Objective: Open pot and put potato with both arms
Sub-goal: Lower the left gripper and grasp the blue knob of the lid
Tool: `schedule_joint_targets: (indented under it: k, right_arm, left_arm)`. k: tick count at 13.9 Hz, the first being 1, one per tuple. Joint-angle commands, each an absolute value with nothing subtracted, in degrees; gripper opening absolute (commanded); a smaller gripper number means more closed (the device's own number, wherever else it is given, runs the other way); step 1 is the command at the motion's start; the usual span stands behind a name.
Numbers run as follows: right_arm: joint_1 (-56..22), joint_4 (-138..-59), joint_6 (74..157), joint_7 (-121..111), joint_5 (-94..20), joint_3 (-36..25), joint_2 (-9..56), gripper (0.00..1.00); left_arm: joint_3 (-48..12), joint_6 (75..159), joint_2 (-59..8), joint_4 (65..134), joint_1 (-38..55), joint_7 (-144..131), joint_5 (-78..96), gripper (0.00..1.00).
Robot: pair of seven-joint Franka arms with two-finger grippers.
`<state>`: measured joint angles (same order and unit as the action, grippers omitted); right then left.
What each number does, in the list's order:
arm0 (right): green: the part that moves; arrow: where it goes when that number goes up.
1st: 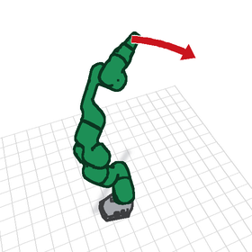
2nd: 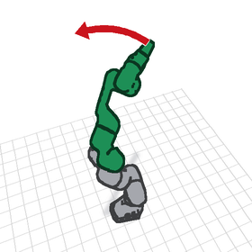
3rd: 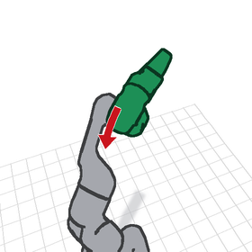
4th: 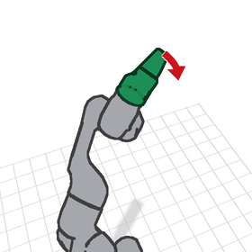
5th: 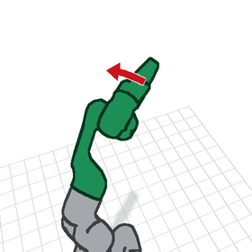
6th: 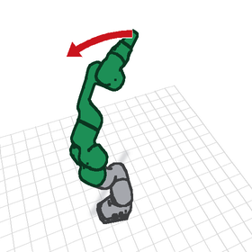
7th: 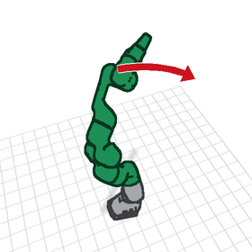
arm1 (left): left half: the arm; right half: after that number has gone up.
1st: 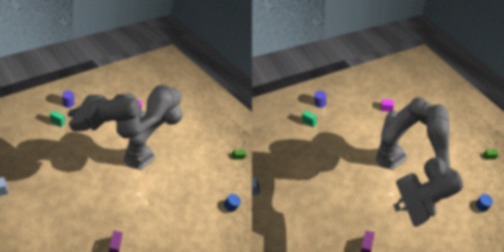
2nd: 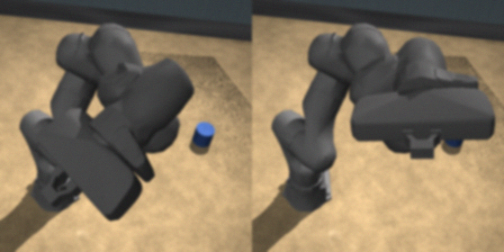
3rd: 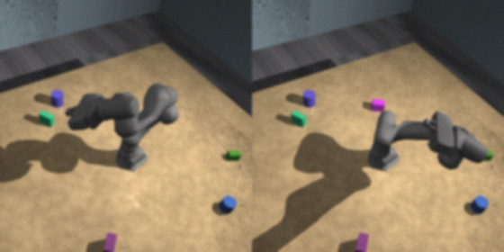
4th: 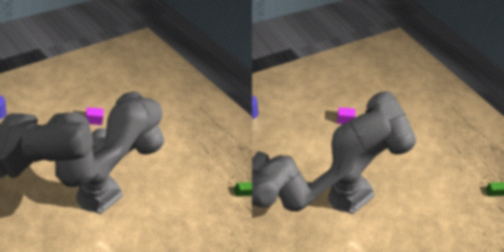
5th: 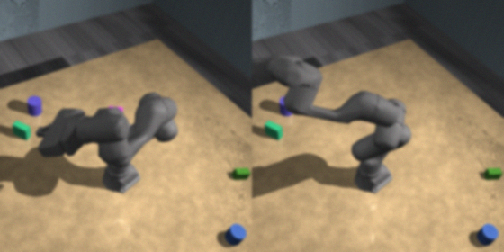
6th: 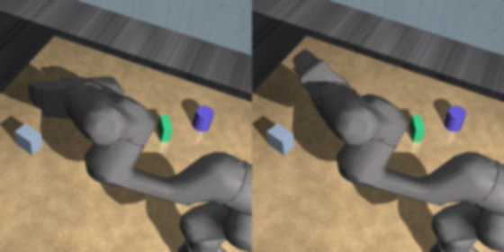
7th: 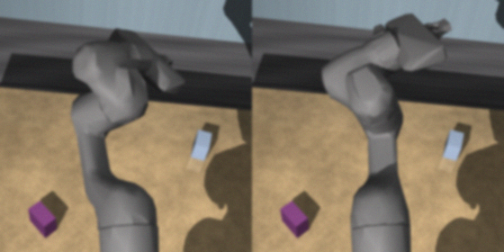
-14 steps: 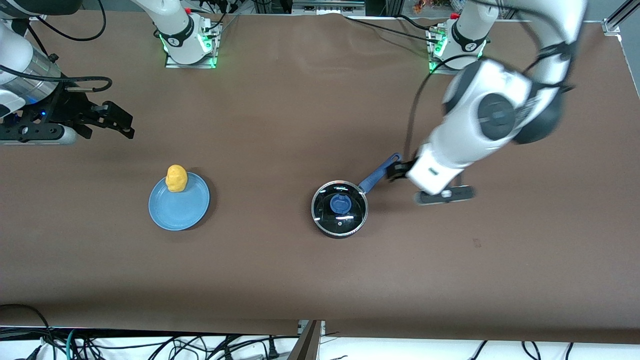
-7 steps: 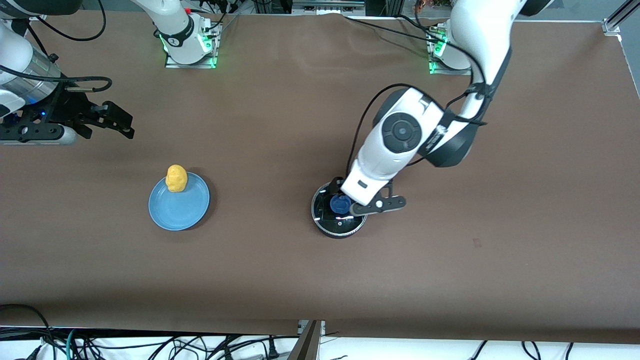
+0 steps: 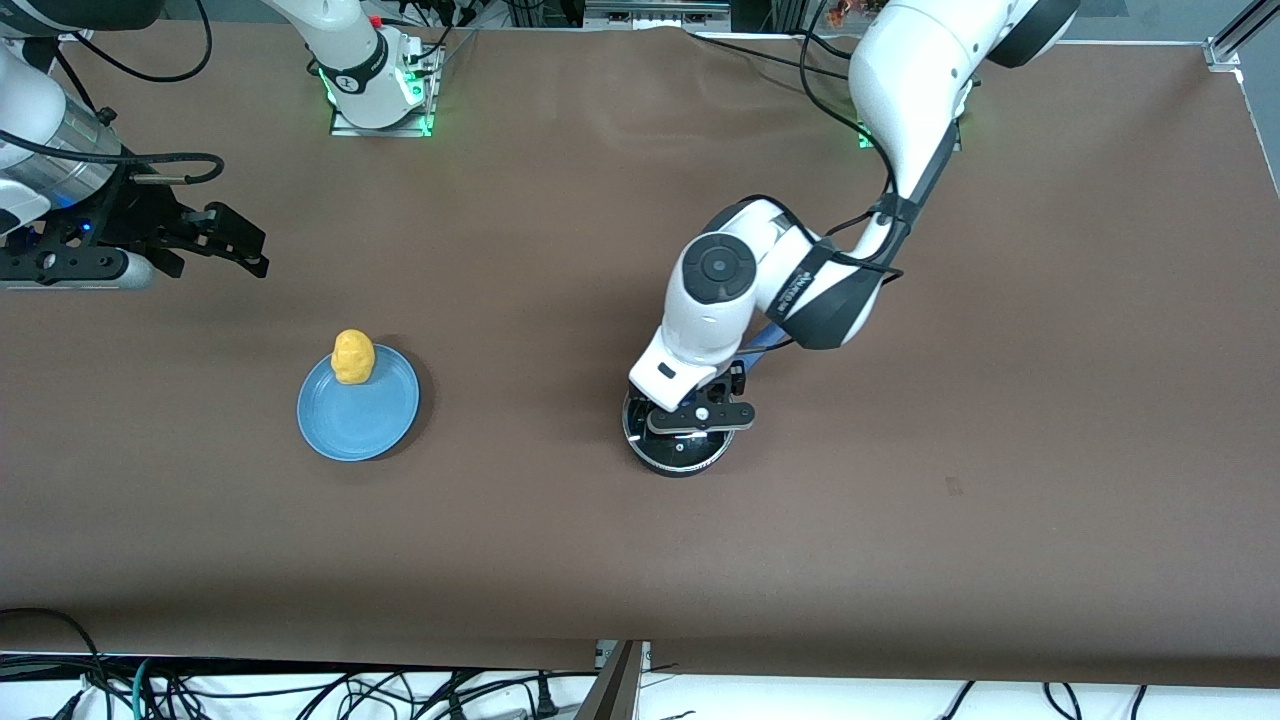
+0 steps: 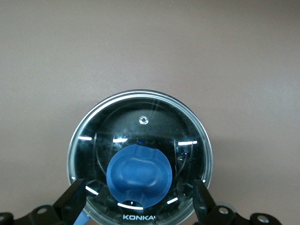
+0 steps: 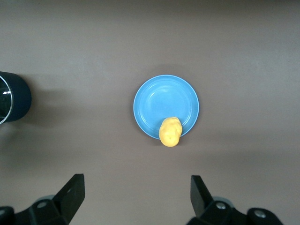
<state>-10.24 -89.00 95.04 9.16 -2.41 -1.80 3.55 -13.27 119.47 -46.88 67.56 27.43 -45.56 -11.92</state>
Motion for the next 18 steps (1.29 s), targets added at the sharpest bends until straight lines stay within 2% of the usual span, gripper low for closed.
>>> schedule_joint_targets:
  k: [1, 18]
  right_arm:
    - [-10.2, -87.7, 94.7, 9.1, -2.4, -1.8, 4.1, 1.0]
    - [-10.0, -87.7, 94.7, 9.1, -2.2, -1.8, 4.2, 1.0]
  left_arm:
    - [-12.7, 120.3, -48.8, 65.0, 28.4, -44.1, -13.7, 1.0]
    - [-12.7, 124.8, -49.4, 68.1, 28.6, -40.0, -18.5, 1.0]
